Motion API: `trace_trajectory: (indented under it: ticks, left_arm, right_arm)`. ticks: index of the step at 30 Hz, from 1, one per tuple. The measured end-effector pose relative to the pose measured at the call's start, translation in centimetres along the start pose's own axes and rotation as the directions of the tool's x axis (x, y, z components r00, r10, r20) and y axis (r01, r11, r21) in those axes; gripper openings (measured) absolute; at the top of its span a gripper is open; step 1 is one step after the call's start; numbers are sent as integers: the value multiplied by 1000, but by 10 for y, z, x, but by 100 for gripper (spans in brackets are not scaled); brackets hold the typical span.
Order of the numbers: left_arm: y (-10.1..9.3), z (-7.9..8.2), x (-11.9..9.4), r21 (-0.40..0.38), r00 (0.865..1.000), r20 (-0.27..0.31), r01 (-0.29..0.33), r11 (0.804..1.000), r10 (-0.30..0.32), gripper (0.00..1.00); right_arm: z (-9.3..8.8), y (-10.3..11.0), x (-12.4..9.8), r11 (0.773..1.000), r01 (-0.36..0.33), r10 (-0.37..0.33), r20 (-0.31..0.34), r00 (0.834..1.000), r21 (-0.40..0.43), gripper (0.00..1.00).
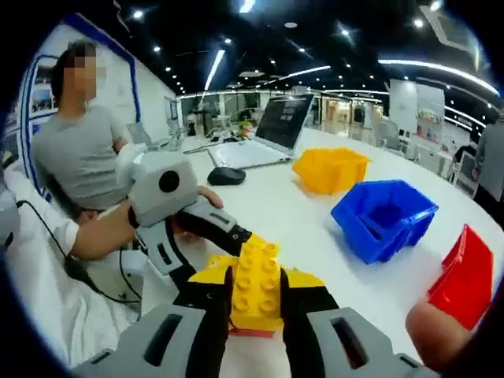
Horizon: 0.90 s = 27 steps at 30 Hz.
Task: Take apart the toy blocks one by one and place each separated block into its matching bin, sorting the blocks by their type until all the connected pieces are disassembled and separated into the correct bins
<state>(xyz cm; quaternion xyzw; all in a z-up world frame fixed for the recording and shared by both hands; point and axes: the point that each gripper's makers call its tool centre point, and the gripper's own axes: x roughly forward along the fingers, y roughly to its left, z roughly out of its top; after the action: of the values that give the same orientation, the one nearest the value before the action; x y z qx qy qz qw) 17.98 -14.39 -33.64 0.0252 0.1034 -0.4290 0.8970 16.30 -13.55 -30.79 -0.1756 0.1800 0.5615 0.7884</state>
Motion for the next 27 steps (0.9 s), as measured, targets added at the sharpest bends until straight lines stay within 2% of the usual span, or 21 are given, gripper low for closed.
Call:
trace_trajectory:
  ticks: [2,4,5,7,8,10,11,12,13,14,16,17,19,20,21,22,24,27]
  left_arm:
    - [0,1,0,5,1000,-9,-13,1000,13,44]
    - [-1,0,-1,6,1000,-21,-19,1000,20,44]
    - [-3,0,-2,10,999,-30,-11,1000,11,44]
    - [-5,-1,-2,40,999,-44,-19,999,21,43]
    - [-4,-2,-1,48,999,-46,-23,999,25,43]
    - [-4,-2,-1,45,999,-41,-22,999,23,43]
    - [-4,-2,-2,45,999,-38,-16,999,18,43]
    - [-5,-2,-2,48,999,-37,-7,999,9,43]
    - [-5,-1,-2,61,999,-34,-12,998,15,43]
    - [-6,0,-2,60,999,-33,-7,998,9,43]
    - [-6,2,2,59,999,-27,-15,998,17,43]
    - [-6,3,2,56,1000,-26,-8,998,9,44]
    - [-6,2,0,45,1000,-23,7,999,-6,45]
    - [-4,3,0,31,1000,-20,4,1000,-4,45]
    - [-6,2,-1,29,1000,-22,4,1000,-4,45]
    - [-7,2,-1,21,1000,-21,5,1000,-4,45]
    - [-8,2,-2,15,1000,-25,11,1000,-11,45]
    - [-8,6,-6,6,1000,-15,17,1000,-17,51]
  right_arm:
    - [1,0,2,997,30,-30,0,1000,-69,26]
    - [0,2,2,998,39,-39,-4,999,-53,25]
    - [-4,5,0,999,21,-19,-41,999,41,25]
    - [-6,2,0,982,11,-2,-49,999,189,25]
    - [-5,-1,0,984,6,0,-30,1000,179,24]
    - [-5,-2,-1,969,7,1,-31,1000,248,24]
    - [-5,-1,-1,955,-6,13,-21,1000,295,24]
    - [-2,-2,-3,931,-27,35,-14,999,364,24]
    - [3,-12,-4,860,-44,43,14,999,508,24]
    - [2,-14,-4,844,-69,66,25,997,532,24]
    - [3,-18,-6,892,-28,27,9,1000,452,24]
    - [5,-16,-7,916,-35,32,15,999,399,25]
    - [14,-18,-9,944,-24,6,57,998,329,25]
    - [15,-17,-10,936,-25,12,40,999,351,25]
    - [17,-18,-12,939,-22,8,41,999,344,25]
    - [25,-23,-14,944,-13,-9,66,998,329,25]
    - [34,-30,-19,941,-7,-24,87,996,337,25]
    - [44,-35,-24,936,0,-34,89,995,351,25]
